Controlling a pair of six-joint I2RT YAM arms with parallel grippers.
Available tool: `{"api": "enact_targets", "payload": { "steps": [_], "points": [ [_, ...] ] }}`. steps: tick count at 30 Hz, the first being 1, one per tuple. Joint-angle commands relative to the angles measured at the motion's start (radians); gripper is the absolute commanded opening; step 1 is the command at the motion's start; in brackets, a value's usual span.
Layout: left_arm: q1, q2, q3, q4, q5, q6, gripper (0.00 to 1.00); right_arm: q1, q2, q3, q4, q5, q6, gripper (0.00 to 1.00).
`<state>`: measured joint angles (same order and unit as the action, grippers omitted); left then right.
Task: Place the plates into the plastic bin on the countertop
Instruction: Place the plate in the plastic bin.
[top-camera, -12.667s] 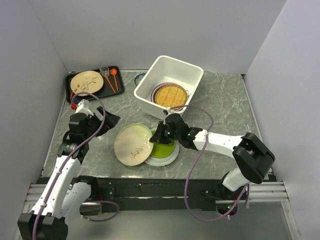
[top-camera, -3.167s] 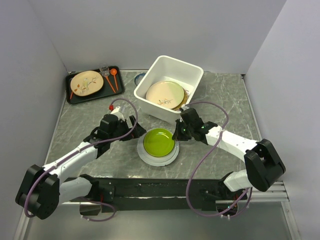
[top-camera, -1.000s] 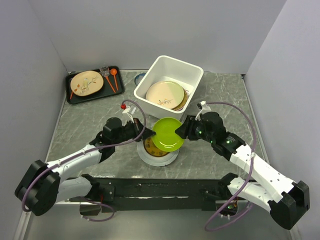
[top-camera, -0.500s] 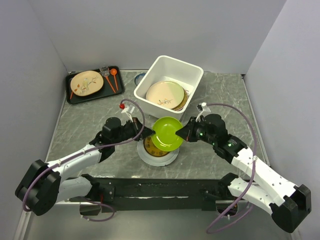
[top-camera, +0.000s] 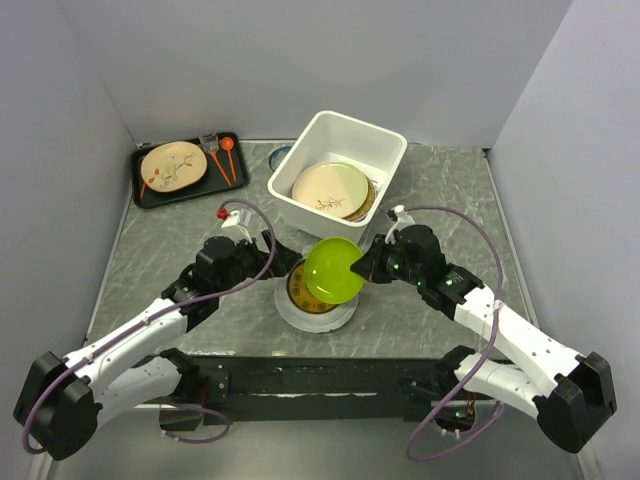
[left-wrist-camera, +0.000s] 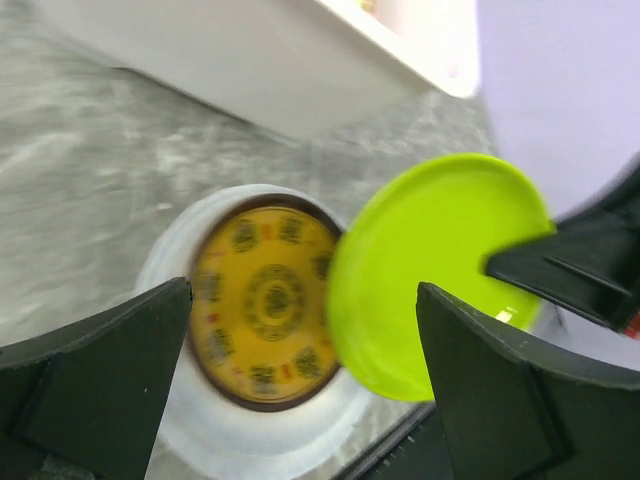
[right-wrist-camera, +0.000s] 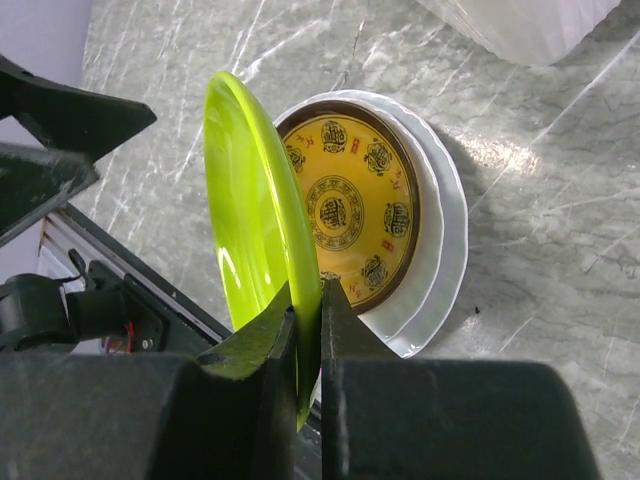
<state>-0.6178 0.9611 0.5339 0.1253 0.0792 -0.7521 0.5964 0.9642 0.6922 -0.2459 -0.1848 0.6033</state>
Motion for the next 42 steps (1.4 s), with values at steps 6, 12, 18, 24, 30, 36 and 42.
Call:
{"api": "enact_targets", "payload": {
  "steps": [6,12,18,24,30,36,42],
  "points": [
    [-0.003,0.010,0.093,-0.254,-0.426,-0.012,0.99,-0.023,-0.091,-0.022,0.014,0.047,-0.002,0.00],
    [-0.003,0.076,0.124,-0.256,-0.401,-0.003,0.99,-0.035,-0.139,-0.051,0.003,0.056,0.019,0.00],
    [-0.003,0.114,0.139,-0.234,-0.369,-0.016,0.99,-0.038,-0.096,-0.031,0.025,0.041,0.006,0.00],
    [-0.003,0.122,0.150,-0.274,-0.414,-0.012,0.99,-0.047,-0.022,0.006,0.066,-0.004,-0.016,0.00],
    [-0.003,0.108,0.152,-0.305,-0.464,-0.013,0.99,-0.058,0.053,0.067,0.086,-0.039,-0.042,0.00],
    [-0.003,0.105,0.146,-0.314,-0.475,-0.015,0.99,-0.081,0.113,0.078,0.141,-0.119,-0.028,0.00],
    [-0.003,0.126,0.147,-0.296,-0.455,-0.003,0.99,-0.107,0.134,0.099,0.195,-0.143,-0.013,0.00]
  ]
}}
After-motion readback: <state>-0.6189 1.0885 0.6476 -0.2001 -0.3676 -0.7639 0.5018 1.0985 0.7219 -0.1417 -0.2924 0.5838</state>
